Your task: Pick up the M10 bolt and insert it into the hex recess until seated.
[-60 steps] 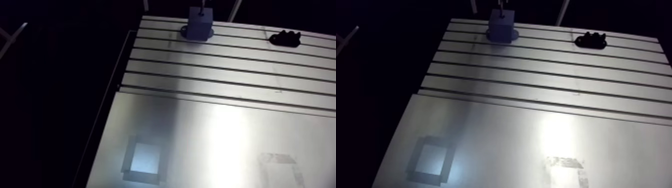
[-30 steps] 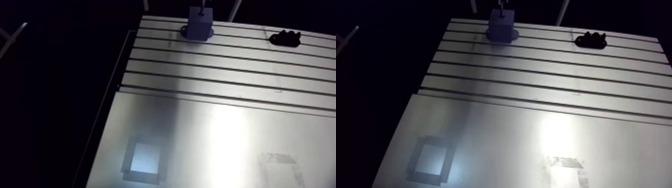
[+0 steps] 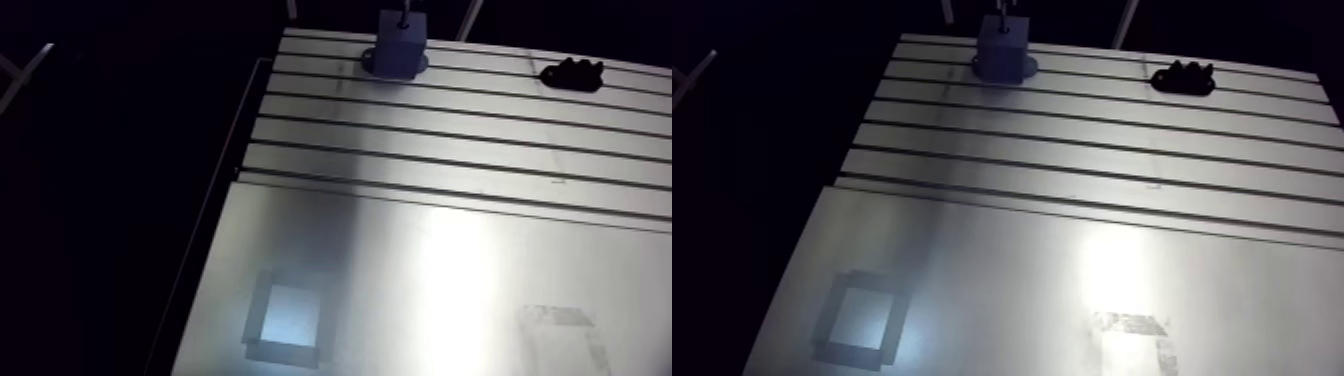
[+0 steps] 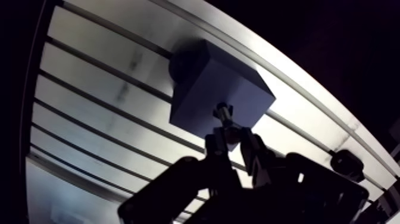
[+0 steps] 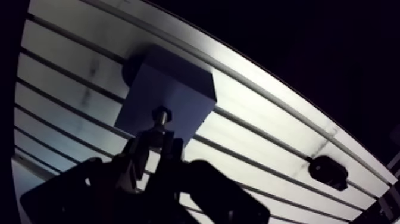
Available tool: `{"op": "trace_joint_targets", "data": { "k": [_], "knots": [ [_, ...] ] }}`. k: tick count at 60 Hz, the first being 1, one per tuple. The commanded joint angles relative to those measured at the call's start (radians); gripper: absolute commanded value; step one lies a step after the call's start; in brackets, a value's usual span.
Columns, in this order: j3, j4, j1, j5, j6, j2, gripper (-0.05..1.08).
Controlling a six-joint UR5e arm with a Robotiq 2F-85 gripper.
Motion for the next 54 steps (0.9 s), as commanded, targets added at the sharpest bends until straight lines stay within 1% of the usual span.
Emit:
{"op": "trace_joint_targets", "data": {
  "k": [1, 14, 24, 54],
  "knots": [
    [0.001, -0.001, 0.001, 0.002, 0.001, 0.0, 1.03],
    [-0.002, -0.002, 0.001, 0.003, 0.002, 0.003, 1.03],
    [-0.004, -0.002, 0.001, -0.002, 0.0, 0.005, 1.03],
    [0.0, -0.002, 0.001, -0.002, -0.002, 0.005, 1.03]
  ]
}}
